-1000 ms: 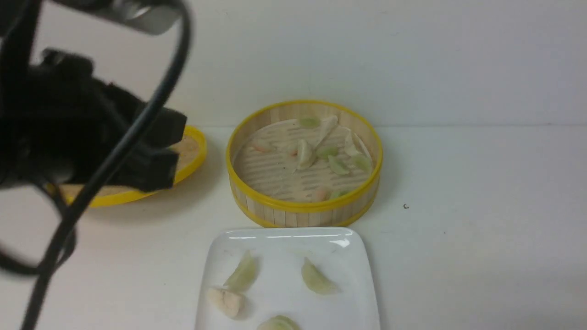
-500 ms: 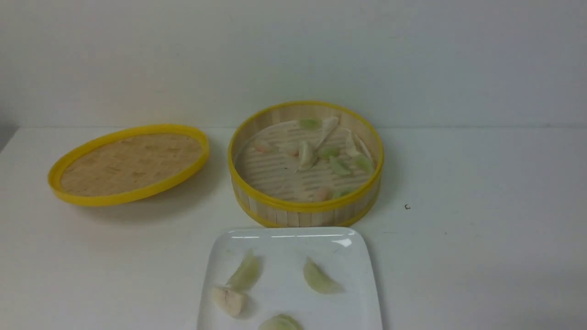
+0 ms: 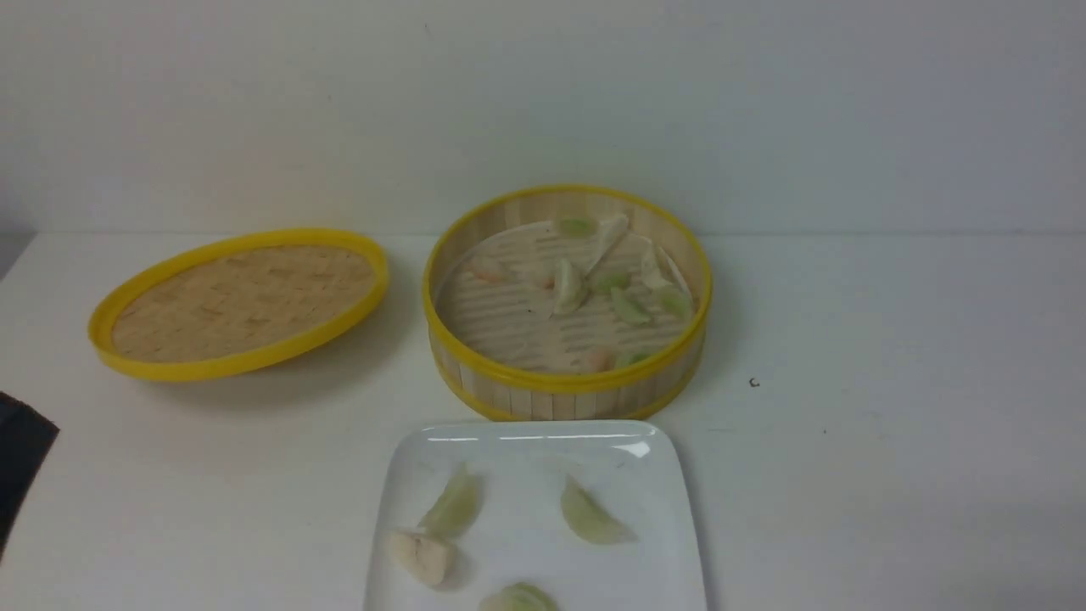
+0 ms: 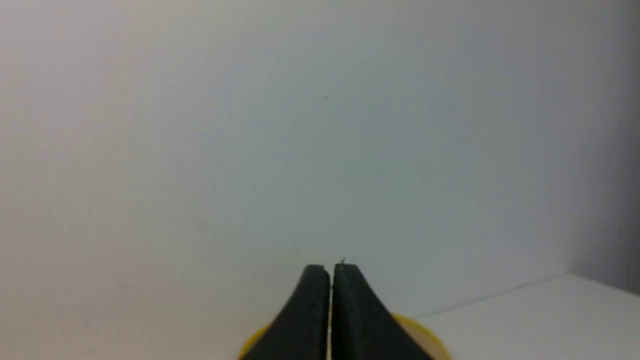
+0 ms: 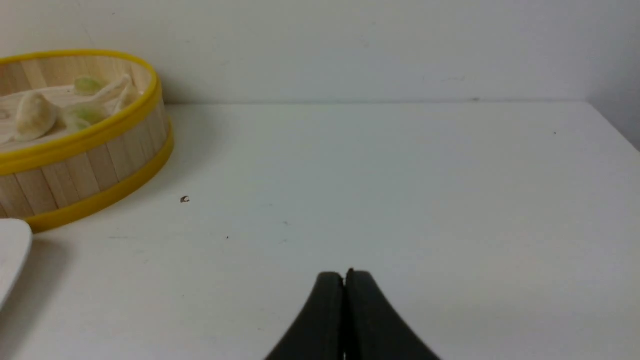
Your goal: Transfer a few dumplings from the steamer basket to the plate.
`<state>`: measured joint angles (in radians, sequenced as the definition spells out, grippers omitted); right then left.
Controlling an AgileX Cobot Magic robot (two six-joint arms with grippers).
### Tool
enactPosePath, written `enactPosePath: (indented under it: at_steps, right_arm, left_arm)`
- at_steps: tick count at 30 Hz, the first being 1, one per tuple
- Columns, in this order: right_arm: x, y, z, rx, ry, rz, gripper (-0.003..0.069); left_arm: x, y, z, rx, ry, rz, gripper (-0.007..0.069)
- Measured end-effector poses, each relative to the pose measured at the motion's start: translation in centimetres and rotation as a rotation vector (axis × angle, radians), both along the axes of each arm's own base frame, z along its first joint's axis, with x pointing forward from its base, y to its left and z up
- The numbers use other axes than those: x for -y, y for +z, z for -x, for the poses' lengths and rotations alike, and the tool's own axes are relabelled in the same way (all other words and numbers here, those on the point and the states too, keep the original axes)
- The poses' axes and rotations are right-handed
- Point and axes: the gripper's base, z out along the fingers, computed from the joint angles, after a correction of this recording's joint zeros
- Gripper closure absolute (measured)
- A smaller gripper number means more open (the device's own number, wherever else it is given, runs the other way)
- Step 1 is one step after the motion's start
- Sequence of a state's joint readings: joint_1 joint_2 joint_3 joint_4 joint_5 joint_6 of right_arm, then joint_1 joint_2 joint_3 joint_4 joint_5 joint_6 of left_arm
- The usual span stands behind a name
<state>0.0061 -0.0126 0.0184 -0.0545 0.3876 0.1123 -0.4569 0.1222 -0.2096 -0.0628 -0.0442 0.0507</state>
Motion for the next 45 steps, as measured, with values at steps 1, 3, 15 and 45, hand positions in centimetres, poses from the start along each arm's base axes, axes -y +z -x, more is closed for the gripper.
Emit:
enactPosePath:
  at_steps: [1, 3, 15, 45]
  right_arm:
    - [0.0, 0.0, 0.0, 0.0, 0.0, 0.0, 0.0673]
    - [0.0, 0.0, 0.0, 0.0, 0.0, 0.0, 0.0673]
    - [0.0, 0.0, 0.0, 0.0, 0.0, 0.0, 0.0673]
    - [0.0, 0.0, 0.0, 0.0, 0.0, 0.0, 0.0673]
  left_arm:
    - [-0.3, -1.3, -0.2, -0.03, 0.066, -0.01, 0.0631]
    - [-0.9, -4.3, -0.4, -0.104, 0.175, -0.021, 0.0631]
    - [-2.0, -11.0, -0.2, -0.512, 0.367, -0.106, 0.0631]
    - [-2.0, -11.0, -0.2, -0.511, 0.367, -0.108, 0.0631]
